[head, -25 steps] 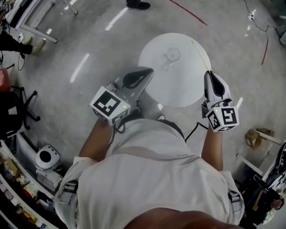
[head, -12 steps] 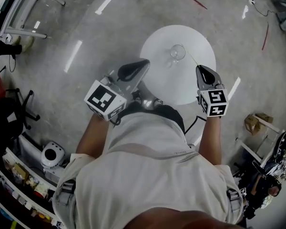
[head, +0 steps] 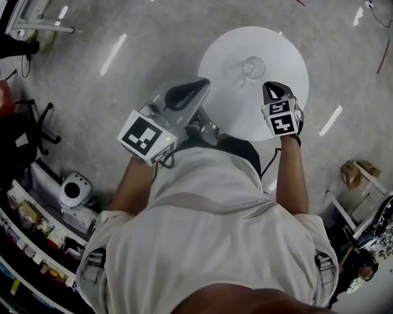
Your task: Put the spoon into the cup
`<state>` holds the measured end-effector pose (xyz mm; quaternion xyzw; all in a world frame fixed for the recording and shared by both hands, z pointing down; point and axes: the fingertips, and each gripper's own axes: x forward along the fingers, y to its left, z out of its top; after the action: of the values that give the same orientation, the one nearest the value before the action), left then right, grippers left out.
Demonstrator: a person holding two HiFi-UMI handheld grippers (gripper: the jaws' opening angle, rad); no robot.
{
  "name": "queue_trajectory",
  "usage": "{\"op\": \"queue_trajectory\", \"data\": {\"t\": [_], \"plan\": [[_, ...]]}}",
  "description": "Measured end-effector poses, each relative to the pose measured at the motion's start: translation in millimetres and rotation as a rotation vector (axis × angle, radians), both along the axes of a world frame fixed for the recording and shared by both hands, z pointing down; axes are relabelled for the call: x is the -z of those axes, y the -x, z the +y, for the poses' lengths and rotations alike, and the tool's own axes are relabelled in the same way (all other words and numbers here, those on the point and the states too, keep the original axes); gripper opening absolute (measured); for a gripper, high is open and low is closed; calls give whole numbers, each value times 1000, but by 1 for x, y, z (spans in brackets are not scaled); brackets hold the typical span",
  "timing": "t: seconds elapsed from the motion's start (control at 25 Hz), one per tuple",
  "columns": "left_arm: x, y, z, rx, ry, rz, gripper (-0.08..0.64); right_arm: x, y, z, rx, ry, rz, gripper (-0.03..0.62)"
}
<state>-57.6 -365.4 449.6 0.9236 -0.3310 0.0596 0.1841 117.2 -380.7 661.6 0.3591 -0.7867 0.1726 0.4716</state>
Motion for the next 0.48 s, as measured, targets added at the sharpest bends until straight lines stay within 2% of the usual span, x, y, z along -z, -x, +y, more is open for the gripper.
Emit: {"op": "queue_trajectory", "data": {"t": [0.28,0.48], "plan": [[-5,3,-2,53,21,-18,2,-27,7,-14,82,65,63,14],[-6,13,3,86,26,-23,2,-35,11,-18,104,90,91,14]]}}
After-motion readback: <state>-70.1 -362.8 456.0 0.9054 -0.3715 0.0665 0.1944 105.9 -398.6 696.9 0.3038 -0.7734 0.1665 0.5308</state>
